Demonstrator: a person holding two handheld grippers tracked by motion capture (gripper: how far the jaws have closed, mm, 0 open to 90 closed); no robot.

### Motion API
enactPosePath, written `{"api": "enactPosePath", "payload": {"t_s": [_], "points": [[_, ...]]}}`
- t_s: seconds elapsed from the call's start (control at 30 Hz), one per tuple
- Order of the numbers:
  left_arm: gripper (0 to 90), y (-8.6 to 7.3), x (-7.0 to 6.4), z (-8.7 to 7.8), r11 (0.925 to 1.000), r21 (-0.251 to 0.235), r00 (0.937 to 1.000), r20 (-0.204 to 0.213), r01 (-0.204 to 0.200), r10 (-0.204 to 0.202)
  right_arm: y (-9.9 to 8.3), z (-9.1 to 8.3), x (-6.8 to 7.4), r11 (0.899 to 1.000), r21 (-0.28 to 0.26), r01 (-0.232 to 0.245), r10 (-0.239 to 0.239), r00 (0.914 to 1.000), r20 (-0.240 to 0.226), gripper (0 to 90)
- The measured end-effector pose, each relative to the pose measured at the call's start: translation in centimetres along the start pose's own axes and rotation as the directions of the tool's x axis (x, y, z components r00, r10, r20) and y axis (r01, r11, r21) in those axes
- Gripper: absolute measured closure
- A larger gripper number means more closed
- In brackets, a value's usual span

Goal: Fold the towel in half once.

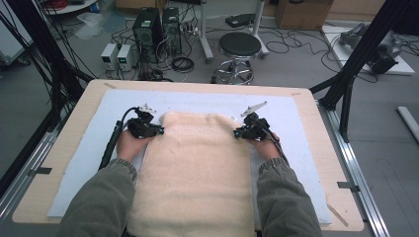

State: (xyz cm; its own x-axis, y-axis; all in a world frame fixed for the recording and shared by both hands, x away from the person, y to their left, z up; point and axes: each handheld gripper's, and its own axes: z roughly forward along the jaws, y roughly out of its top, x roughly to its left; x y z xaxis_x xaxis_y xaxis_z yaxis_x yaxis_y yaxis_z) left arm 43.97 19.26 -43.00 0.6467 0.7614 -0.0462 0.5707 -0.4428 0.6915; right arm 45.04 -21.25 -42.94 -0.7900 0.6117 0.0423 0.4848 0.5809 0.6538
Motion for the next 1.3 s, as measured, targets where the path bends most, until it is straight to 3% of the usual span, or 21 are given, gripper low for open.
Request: {"api": "enactPosePath", "payload": {"t_s": [0.2,0.3,0.43,0.53,0.77,0.87,0.97,1.2,1.3], "points": [[83.4,0.1,0.2,-2.3,0.9975,-0.068,0.9997,0.018,-0.017,0.018,0.2,-1.5,0.5,0.999,-0.037,0.014,-0.016,0.9985,-0.053,84.1],[83.4,0.1,-0.1,-3.8,0.9947,-0.092,0.9981,0.038,-0.045,0.049,0.4,-2.7,1.1,0.998,-0.057,0.032,-0.036,0.9961,-0.08,84.1],[83.5,-0.4,-0.9,-6.2,0.9837,-0.161,0.9949,0.049,-0.079,0.088,0.5,-5.0,2.2,0.994,-0.099,0.051,-0.062,0.9924,-0.107,84.1],[83.5,-1.4,-1.7,-7.8,0.9772,-0.179,0.9902,0.059,-0.114,0.127,0.1,-6.8,3.4,0.988,-0.135,0.074,-0.092,0.9868,-0.133,84.0],[83.4,-5.3,-4.8,-9.7,0.9623,-0.17,0.9725,0.06,-0.212,0.225,-1.7,-8.6,7.5,0.981,-0.12,0.152,-0.171,0.9716,-0.164,84.0],[83.3,-7.1,-6.1,-10.3,0.9577,-0.173,0.9669,0.071,-0.23,0.245,-2.7,-9.1,9.2,0.978,-0.11,0.177,-0.194,0.9674,-0.163,83.9],[83.2,-8.7,-6.8,-10.8,0.9583,-0.183,0.9661,0.095,-0.22,0.24,-3.9,-9.2,10.5,0.977,-0.111,0.183,-0.2,0.9645,-0.172,83.9],[80.1,-10.8,-8.1,-11.5,0.9578,-0.132,0.9542,0.125,-0.255,0.271,-6.6,-8.6,12.2,0.978,-0.099,0.181,-0.198,0.96,-0.198,82.0],[77.1,-11.6,-8.2,-11.6,0.963,-0.108,0.9554,0.139,-0.247,0.26,-7.5,-8.4,12.5,0.981,-0.096,0.169,-0.185,0.9608,-0.206,79.5]]}}
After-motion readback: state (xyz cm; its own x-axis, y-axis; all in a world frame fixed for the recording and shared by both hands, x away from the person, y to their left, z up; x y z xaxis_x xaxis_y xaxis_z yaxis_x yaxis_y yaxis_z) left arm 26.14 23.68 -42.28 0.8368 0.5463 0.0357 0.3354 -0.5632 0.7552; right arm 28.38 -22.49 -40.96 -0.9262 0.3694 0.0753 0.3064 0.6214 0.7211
